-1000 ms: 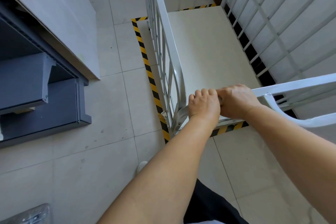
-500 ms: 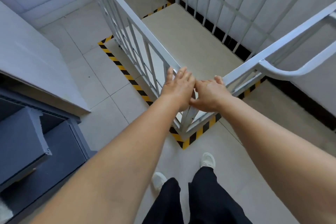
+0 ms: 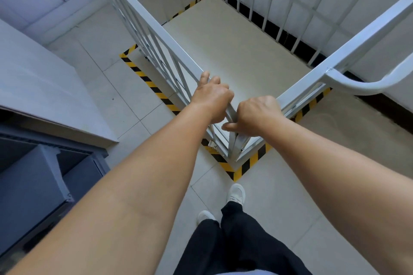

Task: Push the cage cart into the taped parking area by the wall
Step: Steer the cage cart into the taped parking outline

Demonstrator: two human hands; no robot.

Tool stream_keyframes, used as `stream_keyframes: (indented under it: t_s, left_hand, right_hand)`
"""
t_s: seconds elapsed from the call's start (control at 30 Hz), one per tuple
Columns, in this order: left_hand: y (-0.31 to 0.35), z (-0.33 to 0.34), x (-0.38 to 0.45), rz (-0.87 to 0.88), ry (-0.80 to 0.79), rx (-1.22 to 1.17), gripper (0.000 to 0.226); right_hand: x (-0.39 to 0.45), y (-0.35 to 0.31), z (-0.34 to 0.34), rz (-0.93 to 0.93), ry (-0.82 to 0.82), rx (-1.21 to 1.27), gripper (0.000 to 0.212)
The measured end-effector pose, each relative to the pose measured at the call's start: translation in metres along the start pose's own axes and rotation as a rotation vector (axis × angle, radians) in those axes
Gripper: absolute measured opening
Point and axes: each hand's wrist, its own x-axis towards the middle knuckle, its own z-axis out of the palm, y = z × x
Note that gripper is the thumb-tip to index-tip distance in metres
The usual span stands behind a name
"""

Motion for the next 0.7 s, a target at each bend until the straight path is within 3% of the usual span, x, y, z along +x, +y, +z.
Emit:
stream_keyframes:
  t_s: [0.7]
  left_hand:
    - [0.011, 0.0, 0.002, 0.073, -0.035, -0.013, 0.02]
  right_hand:
    - [-0.013, 0.016, 0.014, -0.104, 0.037, 0.006, 0.059]
